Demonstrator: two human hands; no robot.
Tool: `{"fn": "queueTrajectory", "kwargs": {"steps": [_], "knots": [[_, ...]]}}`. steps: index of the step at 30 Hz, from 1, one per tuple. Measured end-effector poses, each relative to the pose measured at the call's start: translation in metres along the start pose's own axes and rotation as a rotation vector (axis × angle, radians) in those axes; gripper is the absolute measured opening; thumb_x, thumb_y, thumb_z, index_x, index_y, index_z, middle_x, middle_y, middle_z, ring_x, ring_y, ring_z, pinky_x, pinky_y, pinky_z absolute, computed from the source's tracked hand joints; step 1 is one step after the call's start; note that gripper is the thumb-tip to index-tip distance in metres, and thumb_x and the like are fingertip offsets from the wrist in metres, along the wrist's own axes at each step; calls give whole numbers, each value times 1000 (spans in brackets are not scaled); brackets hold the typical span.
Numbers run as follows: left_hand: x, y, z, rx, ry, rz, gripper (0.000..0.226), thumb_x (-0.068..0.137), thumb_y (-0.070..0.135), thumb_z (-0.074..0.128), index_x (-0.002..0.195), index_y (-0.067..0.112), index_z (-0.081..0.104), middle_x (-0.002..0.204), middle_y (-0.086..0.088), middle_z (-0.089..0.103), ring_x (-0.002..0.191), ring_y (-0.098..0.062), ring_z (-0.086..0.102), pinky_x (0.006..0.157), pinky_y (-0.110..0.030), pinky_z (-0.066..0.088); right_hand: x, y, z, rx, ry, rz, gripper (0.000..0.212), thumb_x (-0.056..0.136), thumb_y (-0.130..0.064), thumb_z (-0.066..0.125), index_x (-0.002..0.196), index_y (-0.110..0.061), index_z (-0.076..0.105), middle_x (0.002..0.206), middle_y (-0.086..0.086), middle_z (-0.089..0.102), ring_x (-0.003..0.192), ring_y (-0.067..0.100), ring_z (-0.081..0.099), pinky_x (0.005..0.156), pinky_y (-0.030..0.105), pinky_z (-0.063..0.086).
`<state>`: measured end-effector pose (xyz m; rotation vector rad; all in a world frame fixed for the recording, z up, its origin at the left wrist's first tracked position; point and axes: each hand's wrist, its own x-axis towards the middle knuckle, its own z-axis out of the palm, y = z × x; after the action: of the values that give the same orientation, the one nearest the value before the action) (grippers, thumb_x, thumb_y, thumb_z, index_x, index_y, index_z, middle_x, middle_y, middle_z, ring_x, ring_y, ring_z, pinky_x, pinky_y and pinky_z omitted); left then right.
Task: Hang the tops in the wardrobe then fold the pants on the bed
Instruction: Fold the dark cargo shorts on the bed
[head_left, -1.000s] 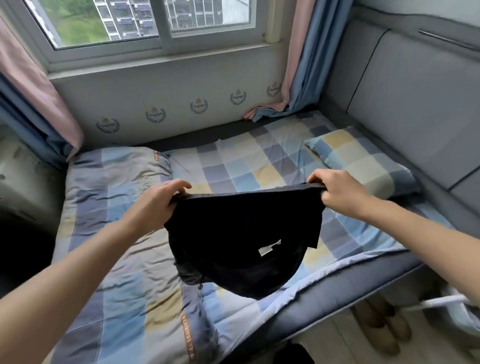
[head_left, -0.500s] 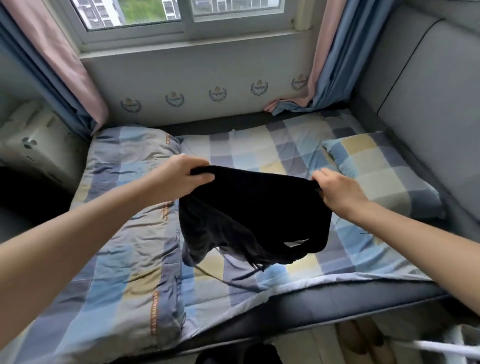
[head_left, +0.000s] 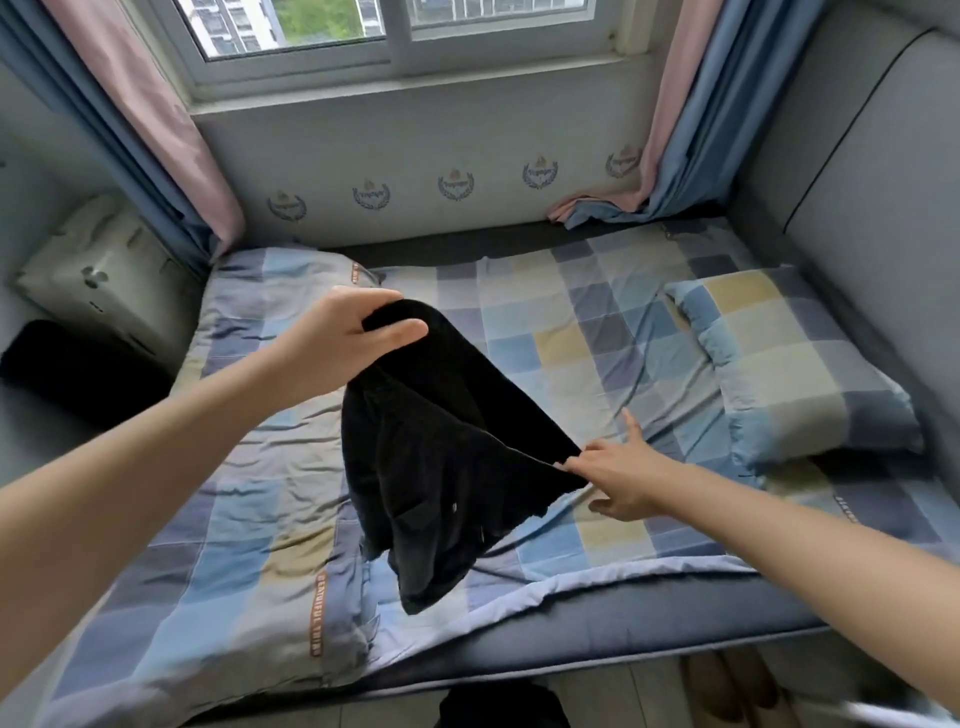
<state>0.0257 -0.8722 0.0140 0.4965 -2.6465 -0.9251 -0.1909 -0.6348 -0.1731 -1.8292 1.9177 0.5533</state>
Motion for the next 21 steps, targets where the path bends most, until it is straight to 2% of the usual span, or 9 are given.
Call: {"fn": "queueTrajectory", "kwargs": {"steps": [2,5,8,9,11,14,17,20,21], "knots": [[-9,-10,-6,24,-20,3,13,92,12,65,104,7,66,88,-17,65,81,-33,60,74,-39,48,2,3,5,-133,1,-51,33,94,-39,48,123,-24,49,115,-1,55,127,27,37,103,75,5],[-23,-29,-15,-57,-71,-56,40,93,3,59,125,26,51,96,-11,58,82,-23,56,78,-26,47,-8,-4,12,-182,66,-105,15,99,-32,42,106,-24,53,108,0,52,119,30,39,100,61,20],[-39,-47,-23,136,-81,44,45,93,-6,52,123,28,49,109,0,54,100,-11,53,91,-9,36,-18,-9,15,-149,330,-239,7,90,-26,54,90,-23,60,109,-4,58,104,29,52,85,44,43],[-45,-53,-25,242,-95,133,42,91,-11,50,117,22,52,114,0,53,104,-12,52,94,-11,36,-19,-13,13,-104,353,-297,7,88,-25,55,86,-22,61,112,-6,59,100,26,54,80,40,47],[-56,-65,-30,405,-157,247,38,86,-16,48,102,16,59,124,0,51,99,-22,57,88,-30,48,-22,-25,6,17,252,-375,11,90,-25,47,89,-22,57,110,-10,59,91,19,53,74,35,46],[-68,-86,-37,522,-266,222,36,78,-18,54,87,15,67,129,2,55,87,-27,66,69,-41,54,-27,-34,0,105,115,-314,3,93,-28,41,93,-27,44,78,-3,51,68,22,44,60,33,32],[-83,-107,-33,586,-389,164,25,86,1,61,95,21,70,135,9,50,77,-21,65,66,-32,50,-28,-23,-6,87,71,-220,7,94,-30,39,100,-29,38,85,5,59,77,31,55,65,40,43],[-97,-122,-19,553,-482,142,12,90,28,65,100,25,70,136,11,42,71,-8,53,70,-26,46,-28,-6,-11,51,90,-234,28,99,-46,34,125,-38,40,110,-8,59,96,23,55,80,37,46],[-100,-124,-15,515,-498,130,20,88,41,65,98,25,70,135,11,41,71,-7,53,71,-26,47,-27,-3,-11,-5,97,-249,32,100,-47,32,129,-39,41,113,-11,58,97,21,52,79,33,44]]}}
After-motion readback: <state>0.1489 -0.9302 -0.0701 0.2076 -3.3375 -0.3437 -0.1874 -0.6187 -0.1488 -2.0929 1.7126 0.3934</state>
